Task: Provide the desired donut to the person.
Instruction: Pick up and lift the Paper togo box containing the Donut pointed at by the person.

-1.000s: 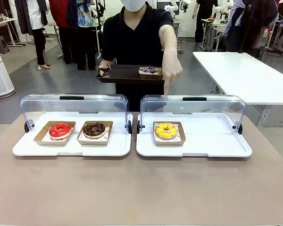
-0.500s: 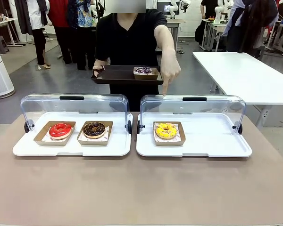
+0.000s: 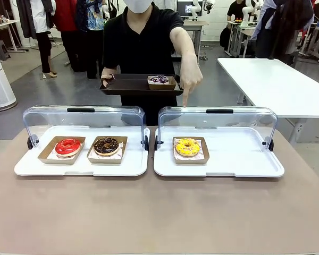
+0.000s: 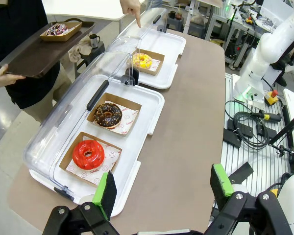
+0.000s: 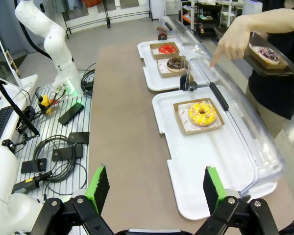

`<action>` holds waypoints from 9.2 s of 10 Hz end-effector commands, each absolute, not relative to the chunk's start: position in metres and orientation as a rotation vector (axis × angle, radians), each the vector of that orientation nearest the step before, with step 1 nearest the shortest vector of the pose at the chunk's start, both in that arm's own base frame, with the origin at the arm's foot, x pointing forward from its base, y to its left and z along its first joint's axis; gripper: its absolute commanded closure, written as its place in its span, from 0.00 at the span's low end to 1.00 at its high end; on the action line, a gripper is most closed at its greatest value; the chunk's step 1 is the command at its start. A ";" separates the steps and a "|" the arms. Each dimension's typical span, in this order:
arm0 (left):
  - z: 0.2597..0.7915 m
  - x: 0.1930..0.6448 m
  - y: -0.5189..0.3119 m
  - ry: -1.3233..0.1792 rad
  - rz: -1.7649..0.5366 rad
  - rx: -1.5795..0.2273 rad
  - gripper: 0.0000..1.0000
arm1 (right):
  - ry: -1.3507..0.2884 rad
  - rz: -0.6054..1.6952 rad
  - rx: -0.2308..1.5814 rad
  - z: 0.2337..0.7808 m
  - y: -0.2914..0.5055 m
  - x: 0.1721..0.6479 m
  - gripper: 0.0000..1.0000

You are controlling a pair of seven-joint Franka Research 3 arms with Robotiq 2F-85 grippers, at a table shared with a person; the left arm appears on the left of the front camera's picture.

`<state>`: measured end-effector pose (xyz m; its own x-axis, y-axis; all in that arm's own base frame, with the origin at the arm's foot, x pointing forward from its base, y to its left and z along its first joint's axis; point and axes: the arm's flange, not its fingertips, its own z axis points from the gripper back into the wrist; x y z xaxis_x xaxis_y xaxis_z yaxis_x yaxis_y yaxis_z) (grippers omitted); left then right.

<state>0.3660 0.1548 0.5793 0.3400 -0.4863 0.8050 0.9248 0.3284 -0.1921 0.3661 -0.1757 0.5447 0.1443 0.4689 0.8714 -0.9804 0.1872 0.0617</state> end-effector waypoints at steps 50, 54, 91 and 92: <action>0.581 0.365 0.154 -0.720 -1.036 -0.737 0.00 | -0.158 1.467 0.116 0.370 0.221 0.455 0.00; 0.581 0.365 0.154 -0.720 -1.036 -0.737 0.00 | -0.153 1.466 0.105 0.371 0.224 0.459 0.00; 0.581 0.365 0.154 -0.720 -1.036 -0.737 0.00 | -0.006 1.505 0.025 0.426 0.259 0.433 1.00; 0.581 0.365 0.154 -0.720 -1.036 -0.737 0.00 | -0.010 1.512 0.035 0.456 0.265 0.416 1.00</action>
